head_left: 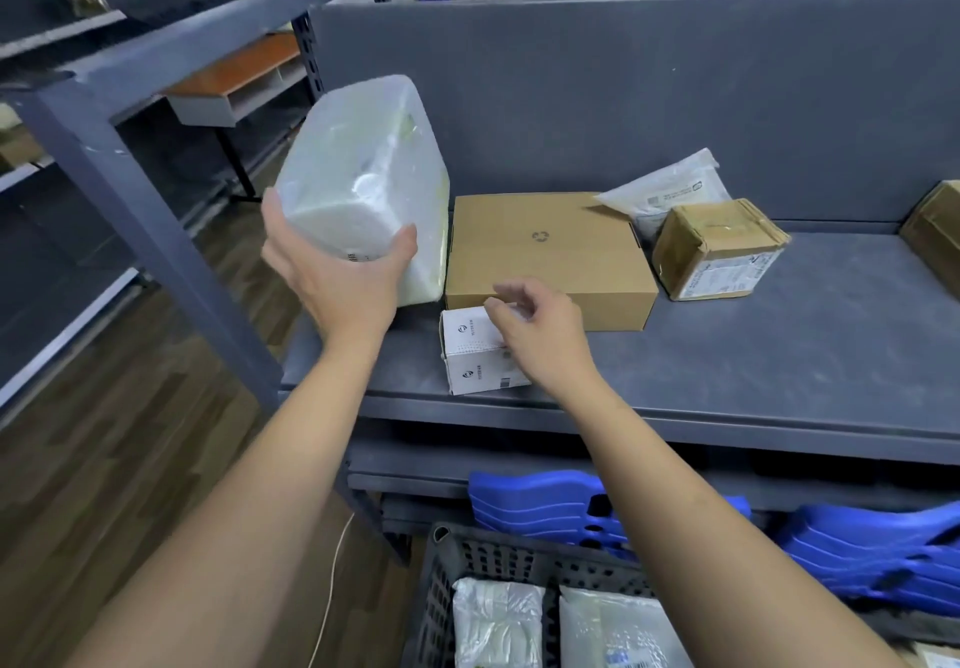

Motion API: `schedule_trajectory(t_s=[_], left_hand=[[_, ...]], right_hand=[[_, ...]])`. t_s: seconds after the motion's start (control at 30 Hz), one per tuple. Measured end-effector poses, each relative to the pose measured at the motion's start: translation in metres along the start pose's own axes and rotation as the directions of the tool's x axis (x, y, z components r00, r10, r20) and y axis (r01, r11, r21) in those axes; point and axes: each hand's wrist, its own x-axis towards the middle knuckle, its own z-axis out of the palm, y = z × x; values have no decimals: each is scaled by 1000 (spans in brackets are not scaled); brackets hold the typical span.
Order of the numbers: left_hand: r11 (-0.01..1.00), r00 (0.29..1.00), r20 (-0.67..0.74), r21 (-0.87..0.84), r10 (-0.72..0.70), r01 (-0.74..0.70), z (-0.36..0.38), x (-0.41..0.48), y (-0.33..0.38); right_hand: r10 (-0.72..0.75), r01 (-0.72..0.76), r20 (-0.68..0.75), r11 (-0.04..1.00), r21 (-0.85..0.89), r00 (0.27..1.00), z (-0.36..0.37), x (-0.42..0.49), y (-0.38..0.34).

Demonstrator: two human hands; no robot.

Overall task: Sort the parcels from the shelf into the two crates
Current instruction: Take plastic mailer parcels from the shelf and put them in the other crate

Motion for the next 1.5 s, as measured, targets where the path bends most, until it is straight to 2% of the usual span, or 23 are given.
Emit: schedule_trajectory(t_s=[0.07,0.13,0.17,0.23,0.3,0.37,0.47,0.57,0.67,0.73,0.8,0.9,1.0,1.13,1.2,1.23,1.33,1.4,1.43,1.5], left_hand=[[964,988,40,-219,-149,154,-10,8,23],[853,928,198,-368,-315,369,-17,14,39],[807,885,293,-377,-361,454,-20,13,45],[733,785,463,-342,-412,587,-23,7,53],[680,693,574,-294,-436,671,-21,-4,56],[639,621,641,-253,-451,726,-18,-15,59],[583,533,702,-204,-473,786,-17,-17,60],[613,480,737,-114,-476,782,-21,-8,61],[709,483,742,-15,-464,705,-26,-5,64],[775,532,734,-12,-422,632,-25,-7,64],[813,615,702,-87,-360,575,-24,-10,66],[783,649,688,-188,-325,592,-27,-14,74],[730,620,711,-222,-332,646,-33,-11,84],[643,578,762,-291,-292,708,-31,-13,87],[638,539,801,-276,-260,719,-30,-13,84],[638,497,830,-242,-254,731,-30,-13,79],[673,353,895,-85,-272,735,-29,-19,67],[726,288,918,0,-273,688,-26,-27,67],[731,271,925,12,-268,682,-24,-32,72],[720,307,918,-35,-251,693,-22,-44,85]], right_hand=[[34,-34,5,985,172,999,-3,2,-6],[84,-75,-7,920,385,996,-8,3,-14],[113,-100,2,871,480,994,-12,4,-18],[147,-187,117,728,660,982,-24,7,-25],[74,-244,250,593,768,965,-37,9,-30],[26,-219,248,564,796,969,-47,7,-33],[54,-114,102,578,808,993,-61,5,-27],[69,-1,-58,655,756,996,-80,5,-19],[89,1,-94,717,697,992,-93,1,-12],[94,-4,-103,762,648,990,-95,-2,-6],[91,0,-122,799,601,988,-94,-7,-5],[72,20,-153,851,525,986,-98,-17,-15],[24,65,-156,837,544,987,-105,-27,-26],[-2,116,-164,714,690,986,-107,-39,-39],[15,109,-159,667,737,987,-102,-42,-43],[29,84,-141,676,732,990,-98,-42,-45],[59,-31,-17,720,693,998,-90,-43,-50],[99,-127,81,678,724,992,-91,-43,-52],[94,-161,133,667,727,987,-93,-43,-53],[58,-191,209,691,697,976,-95,-44,-55]])
